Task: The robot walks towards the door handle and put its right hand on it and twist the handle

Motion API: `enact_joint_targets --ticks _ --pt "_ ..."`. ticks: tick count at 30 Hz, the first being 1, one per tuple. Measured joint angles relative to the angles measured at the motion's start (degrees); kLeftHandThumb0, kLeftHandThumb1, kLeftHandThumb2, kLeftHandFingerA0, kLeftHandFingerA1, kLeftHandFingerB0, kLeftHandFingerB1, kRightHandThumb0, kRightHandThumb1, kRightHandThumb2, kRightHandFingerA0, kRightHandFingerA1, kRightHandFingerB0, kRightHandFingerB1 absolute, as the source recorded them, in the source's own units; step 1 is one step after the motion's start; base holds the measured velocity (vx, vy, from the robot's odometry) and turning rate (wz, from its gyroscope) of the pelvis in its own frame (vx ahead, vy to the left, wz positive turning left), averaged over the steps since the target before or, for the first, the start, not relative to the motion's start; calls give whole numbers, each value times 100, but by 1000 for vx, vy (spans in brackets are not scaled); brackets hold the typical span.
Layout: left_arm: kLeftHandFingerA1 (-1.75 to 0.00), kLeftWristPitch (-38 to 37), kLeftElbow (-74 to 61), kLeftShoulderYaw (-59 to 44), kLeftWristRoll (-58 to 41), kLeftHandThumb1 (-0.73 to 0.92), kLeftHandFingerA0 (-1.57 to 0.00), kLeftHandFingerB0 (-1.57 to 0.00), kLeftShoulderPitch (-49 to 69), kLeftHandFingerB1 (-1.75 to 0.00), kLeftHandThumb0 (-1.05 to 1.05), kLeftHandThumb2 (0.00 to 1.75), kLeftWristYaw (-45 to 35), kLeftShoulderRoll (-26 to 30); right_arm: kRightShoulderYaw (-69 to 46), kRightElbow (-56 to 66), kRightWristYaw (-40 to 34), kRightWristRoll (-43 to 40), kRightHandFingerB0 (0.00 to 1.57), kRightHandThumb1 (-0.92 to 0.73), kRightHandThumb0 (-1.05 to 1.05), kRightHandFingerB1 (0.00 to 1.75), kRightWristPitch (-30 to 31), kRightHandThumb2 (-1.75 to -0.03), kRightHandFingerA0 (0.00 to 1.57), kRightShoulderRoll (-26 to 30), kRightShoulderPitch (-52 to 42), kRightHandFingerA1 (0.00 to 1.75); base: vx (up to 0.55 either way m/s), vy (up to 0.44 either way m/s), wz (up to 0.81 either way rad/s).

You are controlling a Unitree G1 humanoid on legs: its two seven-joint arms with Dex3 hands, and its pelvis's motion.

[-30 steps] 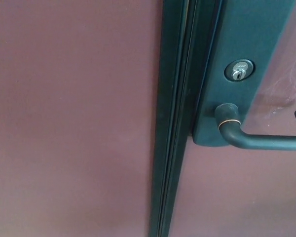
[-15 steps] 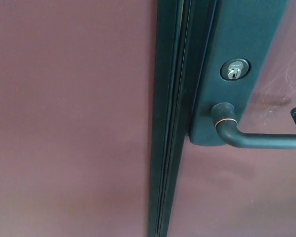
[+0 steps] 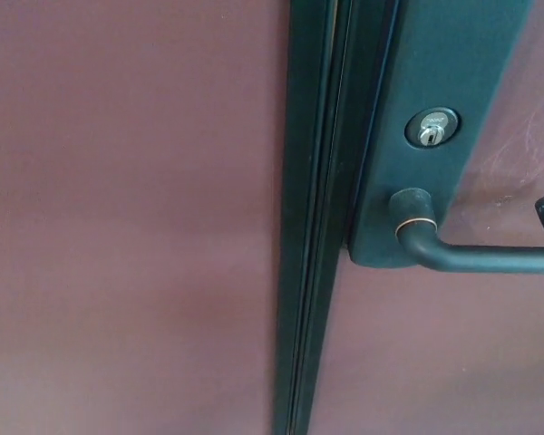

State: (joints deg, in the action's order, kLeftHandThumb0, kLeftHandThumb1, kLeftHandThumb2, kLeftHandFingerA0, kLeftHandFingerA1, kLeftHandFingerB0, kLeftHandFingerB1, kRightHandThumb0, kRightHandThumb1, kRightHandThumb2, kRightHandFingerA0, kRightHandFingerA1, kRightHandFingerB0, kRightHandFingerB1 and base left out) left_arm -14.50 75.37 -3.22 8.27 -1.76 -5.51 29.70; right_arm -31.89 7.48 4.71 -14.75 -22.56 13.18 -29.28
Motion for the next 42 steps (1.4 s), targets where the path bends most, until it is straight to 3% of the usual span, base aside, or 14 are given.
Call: enact_joint_targets --ticks 2,3,4,5,19,20,21,23,30,31,32,40,41,42 --pt "-47 -1 0 1 0 57 -65 -47 1 -39 -26 58 0 0 -63 475 48 -179 48 -60 -45 64 48 -58 49 77 -53 87 0 0 0" --pt "-47 -2 -1 1 0 57 -65 -48 1 -39 -26 58 0 1 -87 710 76 -269 42 -47 -52 69 76 -89 58 130 -77 86 0 0 0" --pt "-47 -2 -1 2 0 57 -65 -48 -1 -39 -26 58 0 1 -111 909 100 -353 42 -47 -52 69 102 -89 58 180 -91 86 0 0 0" --pt "-47 -2 -1 2 0 57 -65 -48 -2 -39 -26 58 0 2 -135 1160 137 -460 41 -59 -59 75 147 -58 45 261 -98 99 0 0 0" --pt "-47 -12 -9 -3 -4 57 -65 -48 2 -39 -26 58 -3 35 -204 2523 927 -1505 50 -53 -83 78 1147 -57 54 2538 433 91 0 0 0" --pt "-48 -12 -9 -5 -4 57 -65 -48 2 -39 -26 58 -4 41 -187 2542 993 -1570 51 -34 -89 74 1263 -85 54 2717 525 84 0 0 0" --pt "-48 -11 -7 -7 -4 57 -65 -48 5 -39 -27 58 -5 47 -144 2543 1048 -1611 51 -34 -91 73 1369 -85 55 2887 638 83 0 0 0" --pt "-48 -11 -7 -5 -3 57 -65 -49 -14 -39 -27 57 -5 51 19 2508 1126 -1629 49 -52 -91 70 1552 -61 56 3222 976 83 0 0 0" --pt "-48 -19 -13 4 -2 57 -65 -49 -58 -40 -27 58 -5 68 646 2359 1440 -1641 49 -34 -87 61 2255 -82 55 4196 1984 70 0 0 0" --pt "-48 -20 -13 4 -2 57 -65 -49 -51 -40 -27 58 -5 68 708 2360 1479 -1641 52 -46 -84 54 2342 -56 57 4311 2071 65 0 0 0" --pt "-48 -21 -13 4 -3 57 -65 -49 -46 -40 -27 58 -6 69 769 2361 1527 -1642 51 -49 -81 50 2442 -56 57 4442 2162 62 0 0 0" --pt "-48 -25 -8 15 -1 57 -65 -50 -38 -40 -27 58 -54 85 1056 2447 2077 -1717 44 -52 -59 35 3232 -56 49 5372 2657 43 0 0 0" --pt "-48 -26 -7 16 -1 57 -65 -50 -38 -40 -27 58 -64 91 1072 2465 2165 -1740 29 -42 -56 45 3344 -82 45 5446 2711 57 0 0 0" --pt "-48 -26 -6 17 0 57 -65 -50 -39 -40 -27 58 -76 95 1079 2475 2237 -1755 28 -42 -56 45 3433 -81 44 5498 2751 56 0 0 0"
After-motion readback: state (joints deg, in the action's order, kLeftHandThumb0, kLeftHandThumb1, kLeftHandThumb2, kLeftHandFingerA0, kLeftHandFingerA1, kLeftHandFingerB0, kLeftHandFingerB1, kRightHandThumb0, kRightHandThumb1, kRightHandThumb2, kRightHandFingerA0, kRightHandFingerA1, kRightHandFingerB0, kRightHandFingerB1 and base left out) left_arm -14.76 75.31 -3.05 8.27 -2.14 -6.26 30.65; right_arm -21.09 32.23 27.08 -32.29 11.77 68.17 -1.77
